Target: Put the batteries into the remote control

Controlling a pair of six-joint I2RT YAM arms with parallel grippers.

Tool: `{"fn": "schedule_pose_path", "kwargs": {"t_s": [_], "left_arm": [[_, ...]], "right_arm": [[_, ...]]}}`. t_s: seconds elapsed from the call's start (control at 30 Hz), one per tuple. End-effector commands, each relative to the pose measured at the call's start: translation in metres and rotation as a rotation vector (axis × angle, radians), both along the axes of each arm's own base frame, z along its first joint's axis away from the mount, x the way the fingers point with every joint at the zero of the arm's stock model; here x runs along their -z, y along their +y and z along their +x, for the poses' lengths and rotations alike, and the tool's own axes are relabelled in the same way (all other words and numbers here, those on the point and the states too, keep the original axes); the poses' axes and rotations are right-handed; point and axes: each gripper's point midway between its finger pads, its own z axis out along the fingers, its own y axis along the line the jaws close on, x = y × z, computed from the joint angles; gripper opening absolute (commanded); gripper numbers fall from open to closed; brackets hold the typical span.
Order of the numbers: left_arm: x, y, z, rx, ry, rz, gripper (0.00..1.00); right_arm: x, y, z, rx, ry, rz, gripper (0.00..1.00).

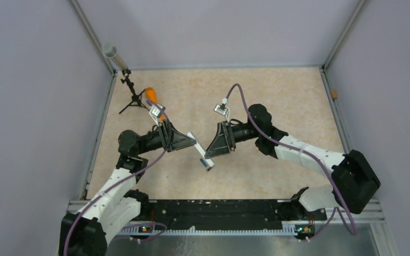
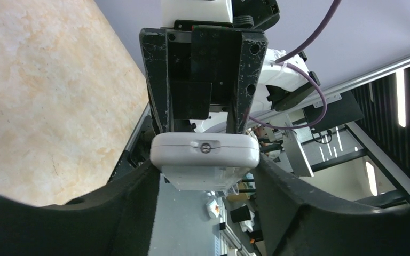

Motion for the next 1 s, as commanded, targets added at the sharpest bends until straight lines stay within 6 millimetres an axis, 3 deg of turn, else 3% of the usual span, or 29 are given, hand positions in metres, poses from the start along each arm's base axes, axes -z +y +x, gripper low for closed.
{"fn": "schedule_pose_path", "kwargs": {"t_s": [0.0,0.07,0.23,0.27,0.3,0.5,0.6,0.77,0.97], "left_arm": [[-0.021,0.001,-0.006,0.021,-0.101,-0.024,0.58],[-0.02,0.001,-0.006,0.021,-0.1,-0.025,0.49],[-0.02,0.001,-0.004,0.022,-0.089,-0.033,0.16],[-0.02,0.001,-0.004,0.019,-0.088,-0.033,0.05],[-0.019,0.001,-0.002,0.013,-0.081,-0.034,0.0],[-0.011,0.001,0.008,-0.042,-0.038,-0.024,0.0],[-0.007,0.002,0.015,-0.078,-0.019,-0.007,0.0],[0.001,0.004,0.026,-0.139,0.022,0.02,0.0],[0.013,0.007,0.038,-0.207,0.086,0.055,0.0]], "right_arm": [[-0.017,0.005,0.0,-0.011,-0.053,0.047,0.0],[-0.016,0.005,0.0,-0.012,-0.051,0.044,0.0],[-0.012,0.004,0.0,-0.007,-0.043,0.028,0.0],[-0.011,0.004,0.0,-0.003,-0.043,0.024,0.08],[-0.009,0.003,0.001,0.005,-0.043,0.016,0.16],[-0.001,-0.002,0.002,0.051,-0.067,-0.046,0.49],[0.001,-0.007,0.005,0.092,-0.099,-0.087,0.6],[0.003,-0.022,0.015,0.215,-0.188,-0.175,0.68],[0.003,-0.039,0.029,0.378,-0.32,-0.264,0.69]]}}
